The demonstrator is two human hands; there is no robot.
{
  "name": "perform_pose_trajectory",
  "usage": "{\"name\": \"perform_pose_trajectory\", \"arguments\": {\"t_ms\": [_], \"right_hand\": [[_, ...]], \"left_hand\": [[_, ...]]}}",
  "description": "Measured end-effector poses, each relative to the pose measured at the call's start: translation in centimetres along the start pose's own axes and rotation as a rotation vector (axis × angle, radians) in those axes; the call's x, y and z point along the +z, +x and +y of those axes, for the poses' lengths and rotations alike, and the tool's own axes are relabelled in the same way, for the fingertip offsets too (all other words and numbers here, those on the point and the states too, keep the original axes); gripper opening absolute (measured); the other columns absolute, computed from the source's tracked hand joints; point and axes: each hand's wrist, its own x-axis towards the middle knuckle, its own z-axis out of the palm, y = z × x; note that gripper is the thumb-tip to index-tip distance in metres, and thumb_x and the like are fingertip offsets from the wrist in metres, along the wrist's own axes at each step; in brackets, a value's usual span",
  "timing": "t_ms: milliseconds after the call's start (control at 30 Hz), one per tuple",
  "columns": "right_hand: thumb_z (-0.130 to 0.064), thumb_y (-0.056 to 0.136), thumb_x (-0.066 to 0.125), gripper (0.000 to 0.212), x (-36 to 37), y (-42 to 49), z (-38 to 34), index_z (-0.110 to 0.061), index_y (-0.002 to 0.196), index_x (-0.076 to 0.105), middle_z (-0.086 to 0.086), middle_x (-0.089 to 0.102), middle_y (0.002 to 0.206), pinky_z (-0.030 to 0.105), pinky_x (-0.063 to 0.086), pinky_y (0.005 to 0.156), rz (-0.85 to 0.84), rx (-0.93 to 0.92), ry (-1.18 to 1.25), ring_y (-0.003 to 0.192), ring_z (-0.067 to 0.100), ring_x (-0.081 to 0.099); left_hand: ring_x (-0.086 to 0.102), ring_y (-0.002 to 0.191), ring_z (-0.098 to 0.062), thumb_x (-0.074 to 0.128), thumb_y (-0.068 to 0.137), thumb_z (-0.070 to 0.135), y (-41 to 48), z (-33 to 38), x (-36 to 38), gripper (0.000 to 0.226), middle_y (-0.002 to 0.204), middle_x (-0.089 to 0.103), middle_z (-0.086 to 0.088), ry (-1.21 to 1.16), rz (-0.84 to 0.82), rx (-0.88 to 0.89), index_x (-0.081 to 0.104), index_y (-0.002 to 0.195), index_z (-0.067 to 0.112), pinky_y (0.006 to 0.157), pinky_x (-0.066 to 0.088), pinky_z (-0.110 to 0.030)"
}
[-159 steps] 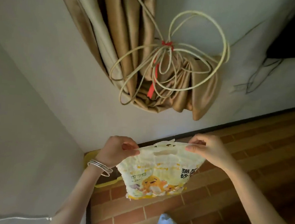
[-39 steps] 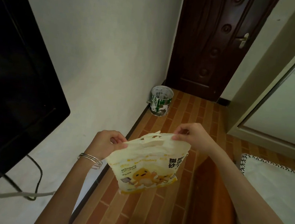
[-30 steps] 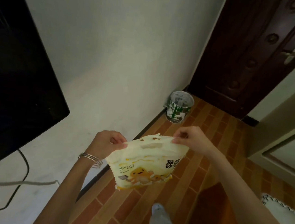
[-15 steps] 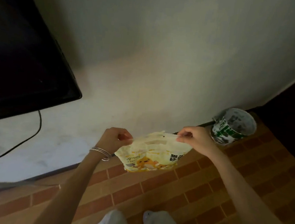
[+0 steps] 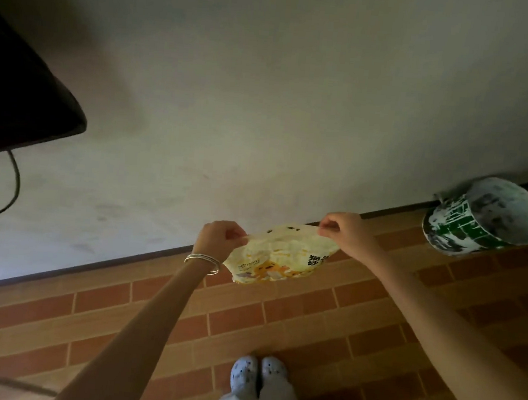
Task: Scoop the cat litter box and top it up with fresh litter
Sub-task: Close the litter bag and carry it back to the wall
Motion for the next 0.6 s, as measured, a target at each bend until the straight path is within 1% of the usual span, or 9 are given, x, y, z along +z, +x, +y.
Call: {"name": "perform_pose_trajectory", "arguments": {"t_ms": [67,133,167,200,267,333,467,533,600], "right_hand": [[-0.024,0.087,0.061,0.01,2.6,1.9,2.4,-0.016,0.09,0.067,-0.005,0.067,0.086,0.025,0.051,0.068,-0.01,0.012,-0.051,0.067,0.001,0.054],[-0.023,0.089,0.059,0.013,5.4,3.5,4.7,-0.013,0.093,0.067,-0.005,0.066,0.086,0.015,0.04,0.056,-0.025,0.019,-0.1,0.06,-0.003,0.048],[-0.023,0.089,0.058,0.014,7.0,4.4,6.1,-0.012,0.094,0.066,-0.003,0.066,0.086,0.012,0.034,0.053,-0.034,0.022,-0.125,0.058,-0.003,0.047],[-0.024,0.09,0.058,0.015,8.5,5.4,7.5,-0.013,0.094,0.066,-0.002,0.067,0.087,0.012,0.032,0.052,-0.037,0.025,-0.144,0.058,-0.001,0.048],[-0.026,0.089,0.058,0.015,11.2,7.2,9.9,-0.014,0.093,0.066,-0.002,0.068,0.088,0.016,0.038,0.054,-0.036,0.043,-0.155,0.065,0.006,0.055],[-0.026,0.089,0.058,0.014,13.9,8.7,12.3,-0.015,0.092,0.066,-0.002,0.069,0.088,0.019,0.043,0.057,-0.034,0.06,-0.148,0.071,0.009,0.059],[-0.024,0.09,0.057,0.014,18.3,11.9,16.0,-0.014,0.092,0.066,-0.002,0.067,0.089,0.021,0.045,0.059,-0.012,0.102,-0.145,0.073,0.011,0.059],[-0.023,0.09,0.058,0.012,19.8,13.7,17.7,-0.013,0.091,0.066,0.0,0.067,0.089,0.03,0.051,0.067,0.01,0.123,-0.123,0.075,0.014,0.061],[-0.023,0.089,0.059,0.012,21.1,15.6,19.1,-0.014,0.089,0.066,0.001,0.068,0.088,0.038,0.053,0.074,0.016,0.141,-0.107,0.076,0.016,0.063]], "left_hand": [[0.059,0.069,-0.009,0.075,0.075,0.018,2.0,-2.1,2.9,0.006,0.075,0.07,-0.002,0.01,-0.015,-0.035,0.073,0.08,0.016,0.065,0.042,-0.016],[0.06,0.071,-0.011,0.075,0.076,0.016,3.7,-4.3,5.9,0.007,0.077,0.07,-0.003,0.012,-0.036,-0.073,0.073,0.082,0.015,0.072,0.046,-0.022],[0.06,0.072,-0.012,0.074,0.076,0.015,4.6,-5.6,7.6,0.008,0.078,0.07,-0.003,0.01,-0.046,-0.093,0.073,0.084,0.014,0.075,0.048,-0.025],[0.061,0.074,-0.012,0.074,0.076,0.014,5.6,-6.7,9.0,0.009,0.079,0.071,-0.003,0.011,-0.054,-0.106,0.073,0.085,0.014,0.077,0.049,-0.027],[0.063,0.077,-0.015,0.075,0.076,0.014,7.3,-9.0,11.8,0.009,0.08,0.071,-0.003,0.016,-0.067,-0.132,0.073,0.085,0.015,0.079,0.05,-0.03],[0.063,0.077,-0.016,0.075,0.076,0.014,9.1,-11.2,14.6,0.01,0.076,0.068,-0.001,0.017,-0.074,-0.16,0.072,0.085,0.016,0.079,0.05,-0.03],[0.06,0.075,-0.013,0.074,0.076,0.013,12.8,-14.7,19.0,0.01,0.076,0.066,0.0,0.022,-0.08,-0.158,0.072,0.087,0.012,0.076,0.048,-0.024],[0.06,0.075,-0.013,0.074,0.076,0.014,14.9,-16.0,20.7,0.011,0.076,0.065,0.001,0.02,-0.065,-0.147,0.072,0.087,0.013,0.075,0.047,-0.024],[0.059,0.074,-0.012,0.074,0.076,0.014,17.0,-17.3,22.1,0.011,0.076,0.066,0.0,0.031,-0.053,-0.146,0.073,0.087,0.014,0.075,0.047,-0.023]]}}
